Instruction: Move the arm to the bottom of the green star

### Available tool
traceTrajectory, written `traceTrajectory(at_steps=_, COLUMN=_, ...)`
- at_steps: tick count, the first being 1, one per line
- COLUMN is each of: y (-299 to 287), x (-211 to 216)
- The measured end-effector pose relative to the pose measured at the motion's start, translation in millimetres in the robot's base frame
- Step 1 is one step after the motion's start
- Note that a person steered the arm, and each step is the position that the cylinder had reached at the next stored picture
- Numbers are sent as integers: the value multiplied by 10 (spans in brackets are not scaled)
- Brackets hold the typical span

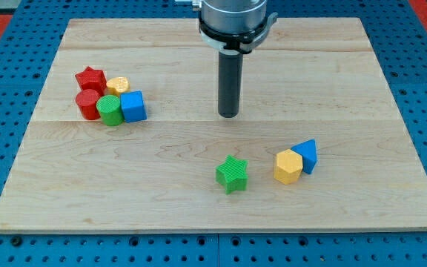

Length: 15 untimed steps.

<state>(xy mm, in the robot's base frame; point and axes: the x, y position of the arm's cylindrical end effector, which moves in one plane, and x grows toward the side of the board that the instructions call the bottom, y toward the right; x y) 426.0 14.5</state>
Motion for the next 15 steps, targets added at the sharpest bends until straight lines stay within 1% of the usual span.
traceTrajectory(at_steps=7, y=-776, x=43)
traceTrajectory(at_steps=9, y=-1101, x=241)
traceTrajectory(at_steps=12, y=-1244, x=285)
traceTrajectory(at_steps=13, y=-1581, x=338)
traceTrajectory(at_steps=14, y=-1905, x=786)
traceTrajectory(at_steps=15, y=-1523, x=1584)
